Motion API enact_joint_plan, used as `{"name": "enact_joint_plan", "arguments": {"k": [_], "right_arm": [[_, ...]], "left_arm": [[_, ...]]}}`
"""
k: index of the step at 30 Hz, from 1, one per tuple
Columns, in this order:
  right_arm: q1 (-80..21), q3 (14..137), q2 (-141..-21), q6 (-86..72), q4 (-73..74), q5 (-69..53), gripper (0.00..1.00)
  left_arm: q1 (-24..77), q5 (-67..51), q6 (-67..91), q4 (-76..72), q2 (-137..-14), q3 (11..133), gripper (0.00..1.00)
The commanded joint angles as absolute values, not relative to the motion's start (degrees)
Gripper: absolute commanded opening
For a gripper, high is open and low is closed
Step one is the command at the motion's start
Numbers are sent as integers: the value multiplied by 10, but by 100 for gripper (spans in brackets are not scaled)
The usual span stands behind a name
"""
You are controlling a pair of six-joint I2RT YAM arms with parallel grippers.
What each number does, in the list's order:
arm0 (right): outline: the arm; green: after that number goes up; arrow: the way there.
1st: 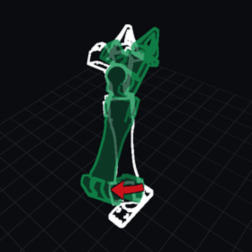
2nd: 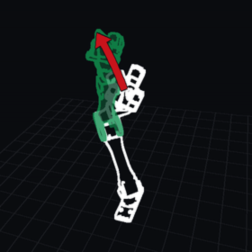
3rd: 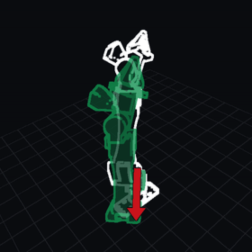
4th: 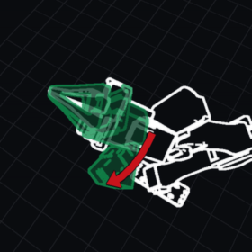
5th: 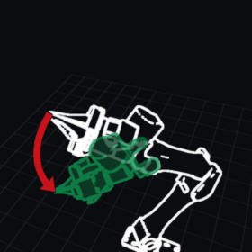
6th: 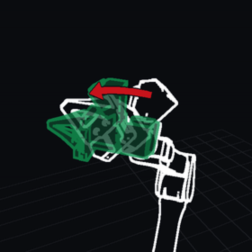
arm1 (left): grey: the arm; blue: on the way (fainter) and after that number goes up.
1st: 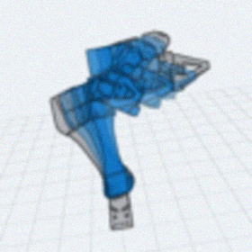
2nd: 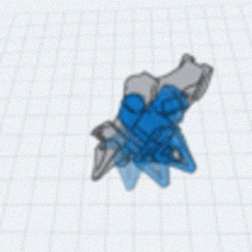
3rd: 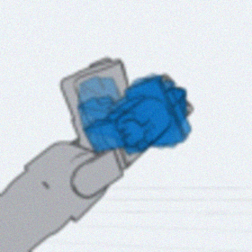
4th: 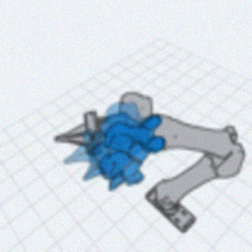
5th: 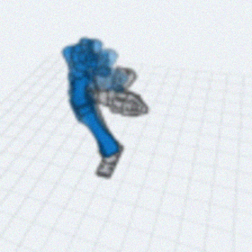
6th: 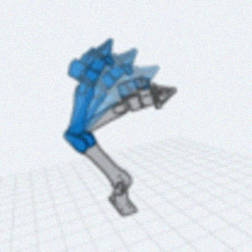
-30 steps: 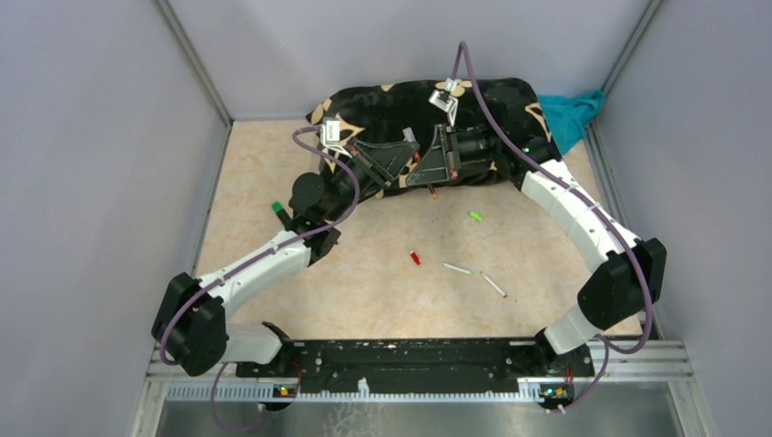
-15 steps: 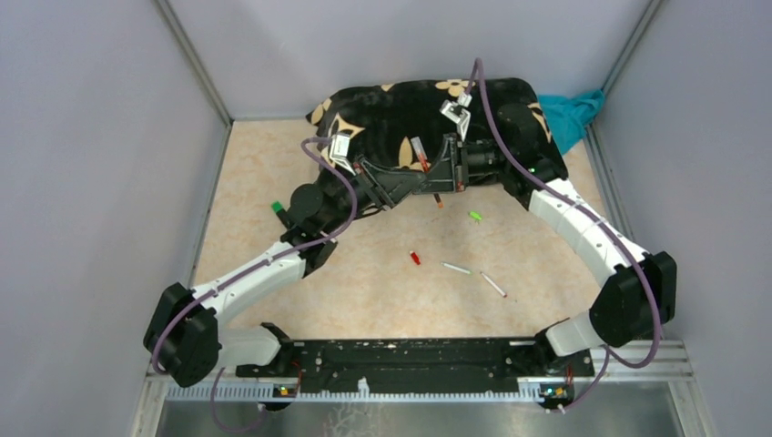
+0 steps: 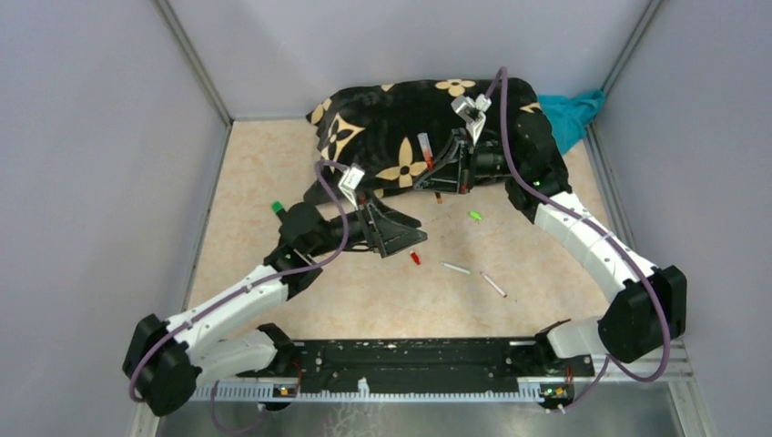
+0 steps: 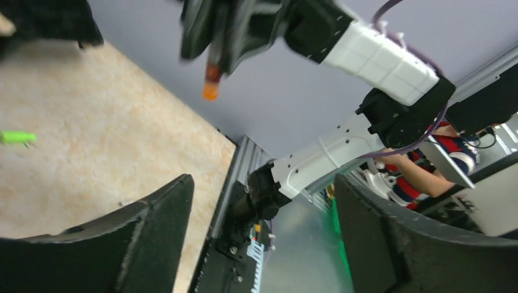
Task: Insert the pens into the pen caps
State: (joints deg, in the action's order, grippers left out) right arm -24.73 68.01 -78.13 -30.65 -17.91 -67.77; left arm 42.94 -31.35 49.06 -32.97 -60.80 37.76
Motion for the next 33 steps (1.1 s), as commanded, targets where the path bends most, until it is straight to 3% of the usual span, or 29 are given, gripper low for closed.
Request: {"name": "enact_joint_plan", "arguments": {"k": [1, 3, 9, 15, 21, 25, 29, 30, 33], "right_arm": [[-248, 656, -753, -287, -234, -741, 0], [-249, 643, -746, -278, -230, -760, 0], [-249, 618, -733, -282, -229, -770, 0], [-260, 612, -731, -282, -229, -771, 0], [-262, 611, -730, -281, -228, -770, 0], [-262, 611, -734, -282, -229, -767, 0], [-264, 614, -739, -285, -229, -761, 0], [-263, 615, -740, -285, -228, -759, 0], [-263, 615, -740, -281, -218, -752, 22]], "left_arm": [[427, -264, 396, -333, -537, 377, 94], [427, -219, 371, -322, -515, 381, 99], [423, -178, 343, -344, -555, 443, 97], [423, -202, 352, -359, -664, 525, 65], [423, -229, 363, -377, -698, 544, 48], [423, -243, 373, -391, -701, 539, 20], [423, -268, 375, -403, -707, 539, 0], [423, -271, 376, -403, -707, 537, 0], [421, -260, 377, -404, -698, 522, 0]]}}
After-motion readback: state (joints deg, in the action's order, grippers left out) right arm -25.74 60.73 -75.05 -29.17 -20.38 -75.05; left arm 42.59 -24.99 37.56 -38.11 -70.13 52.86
